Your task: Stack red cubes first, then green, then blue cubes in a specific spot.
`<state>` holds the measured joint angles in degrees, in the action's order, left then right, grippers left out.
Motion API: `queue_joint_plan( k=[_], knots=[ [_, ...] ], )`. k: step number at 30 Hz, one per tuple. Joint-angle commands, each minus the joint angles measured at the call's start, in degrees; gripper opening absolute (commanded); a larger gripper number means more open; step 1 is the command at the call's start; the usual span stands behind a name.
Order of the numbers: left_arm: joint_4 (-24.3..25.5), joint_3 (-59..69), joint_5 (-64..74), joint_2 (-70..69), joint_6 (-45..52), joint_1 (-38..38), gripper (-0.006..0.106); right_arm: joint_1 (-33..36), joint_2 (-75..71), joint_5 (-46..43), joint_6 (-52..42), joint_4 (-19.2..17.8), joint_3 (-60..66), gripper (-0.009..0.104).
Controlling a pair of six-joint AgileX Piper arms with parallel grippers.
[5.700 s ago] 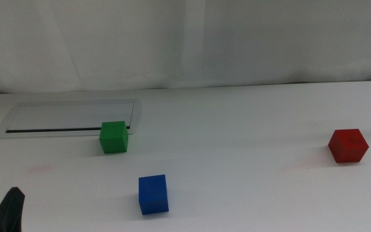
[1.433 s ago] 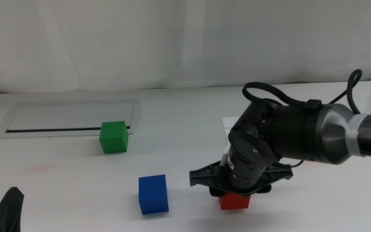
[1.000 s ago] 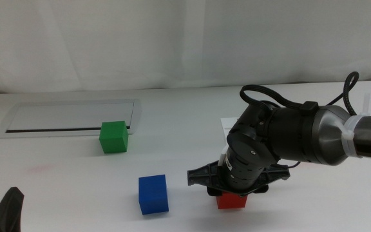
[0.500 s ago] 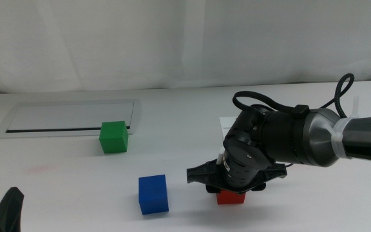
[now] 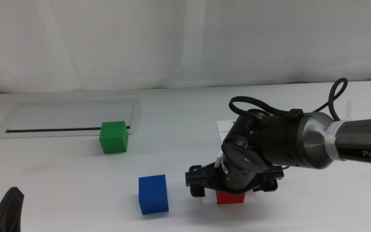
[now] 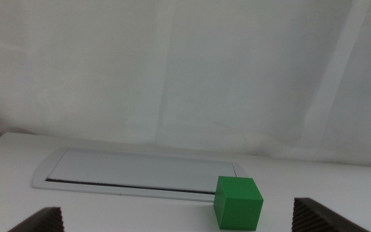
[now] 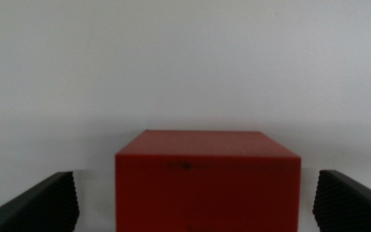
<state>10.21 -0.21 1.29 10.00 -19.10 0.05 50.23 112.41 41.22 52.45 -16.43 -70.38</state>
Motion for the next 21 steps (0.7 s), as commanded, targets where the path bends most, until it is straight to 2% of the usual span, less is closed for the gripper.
queue_joint_plan(
  k=[1,8,12,14,17,21],
  knots=[
    [-0.2,2.3,-0.7,-0.2,-0.3,-0.4,0.088,0.0,-1.5,-0.4,-0.3,-1.9,0.2,0.103],
    [-0.2,2.3,-0.8,-0.2,-0.3,-0.4,0.088,0.0,-7.9,-0.4,-0.4,-4.6,0.2,0.103],
    [-0.2,2.3,-1.3,-0.2,-0.3,-0.4,0.088,-0.4,-15.1,-1.1,-3.5,-9.5,-0.5,0.103],
    [-0.2,2.3,-1.3,-0.2,-0.3,-0.4,0.088,-1.8,-17.7,-2.3,-7.4,-9.9,-1.5,0.103],
    [-0.2,2.3,-1.3,-0.2,-0.3,-0.4,0.088,-6.2,-21.1,-3.1,-14.2,-7.4,-3.3,0.101],
    [-0.2,2.3,-1.3,-0.2,-0.3,-0.4,0.088,-14.1,-25.5,-1.7,-27.0,0.5,-3.7,0.097]
  ],
)
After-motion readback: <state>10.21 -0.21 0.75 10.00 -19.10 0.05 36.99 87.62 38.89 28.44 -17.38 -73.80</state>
